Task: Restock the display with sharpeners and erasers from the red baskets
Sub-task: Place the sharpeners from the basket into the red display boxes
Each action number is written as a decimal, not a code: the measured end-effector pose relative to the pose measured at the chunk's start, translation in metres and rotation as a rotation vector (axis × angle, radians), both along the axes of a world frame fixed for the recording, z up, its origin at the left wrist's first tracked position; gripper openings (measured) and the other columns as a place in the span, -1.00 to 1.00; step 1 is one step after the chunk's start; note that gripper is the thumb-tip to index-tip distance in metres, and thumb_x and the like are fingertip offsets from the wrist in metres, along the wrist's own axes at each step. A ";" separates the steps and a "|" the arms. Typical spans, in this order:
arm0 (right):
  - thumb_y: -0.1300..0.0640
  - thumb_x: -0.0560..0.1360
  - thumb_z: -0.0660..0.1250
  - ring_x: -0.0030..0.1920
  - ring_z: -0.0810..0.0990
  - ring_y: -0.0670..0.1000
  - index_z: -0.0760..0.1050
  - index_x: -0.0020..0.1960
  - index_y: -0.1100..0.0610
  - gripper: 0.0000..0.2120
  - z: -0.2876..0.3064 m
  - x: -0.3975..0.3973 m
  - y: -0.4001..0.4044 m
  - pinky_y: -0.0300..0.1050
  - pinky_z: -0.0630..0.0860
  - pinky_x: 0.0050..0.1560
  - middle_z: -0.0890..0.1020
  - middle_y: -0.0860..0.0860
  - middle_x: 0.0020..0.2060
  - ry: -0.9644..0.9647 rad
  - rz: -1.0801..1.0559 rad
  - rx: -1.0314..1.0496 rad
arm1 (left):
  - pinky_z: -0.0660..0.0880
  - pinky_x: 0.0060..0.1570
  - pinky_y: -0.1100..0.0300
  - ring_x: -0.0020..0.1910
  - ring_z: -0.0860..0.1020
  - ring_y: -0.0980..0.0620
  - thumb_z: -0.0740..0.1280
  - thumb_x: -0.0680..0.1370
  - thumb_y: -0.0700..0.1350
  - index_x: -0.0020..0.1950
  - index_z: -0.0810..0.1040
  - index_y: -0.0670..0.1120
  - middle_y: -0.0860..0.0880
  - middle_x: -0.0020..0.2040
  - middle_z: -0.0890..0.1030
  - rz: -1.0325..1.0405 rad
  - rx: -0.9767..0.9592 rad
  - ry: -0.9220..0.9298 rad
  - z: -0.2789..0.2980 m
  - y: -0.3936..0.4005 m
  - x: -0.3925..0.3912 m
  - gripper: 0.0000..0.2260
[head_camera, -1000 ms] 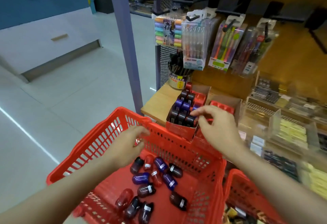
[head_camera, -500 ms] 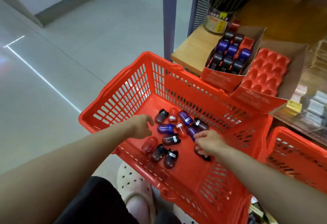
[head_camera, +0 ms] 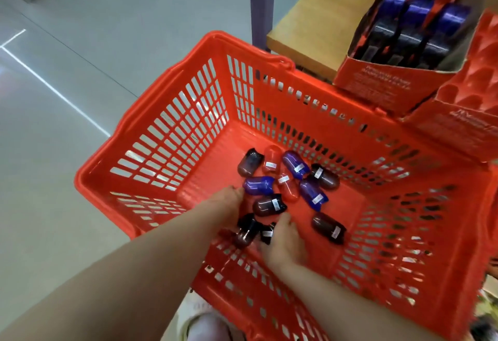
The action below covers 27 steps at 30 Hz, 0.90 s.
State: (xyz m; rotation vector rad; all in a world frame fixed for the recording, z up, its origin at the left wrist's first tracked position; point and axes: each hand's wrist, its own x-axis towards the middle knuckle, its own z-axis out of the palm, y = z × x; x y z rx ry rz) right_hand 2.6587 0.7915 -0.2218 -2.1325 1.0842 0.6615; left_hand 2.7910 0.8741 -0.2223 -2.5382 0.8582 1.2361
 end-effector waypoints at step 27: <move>0.24 0.57 0.24 0.38 0.33 0.17 0.23 0.40 0.14 -0.58 0.019 -0.014 -0.086 0.06 0.39 0.32 0.30 0.11 0.35 0.231 0.310 -0.200 | 0.52 0.04 0.09 0.17 0.54 -0.08 0.46 0.42 0.24 0.53 0.03 -0.19 -0.10 0.21 0.50 0.191 0.116 -0.032 0.012 -0.043 -0.059 -0.07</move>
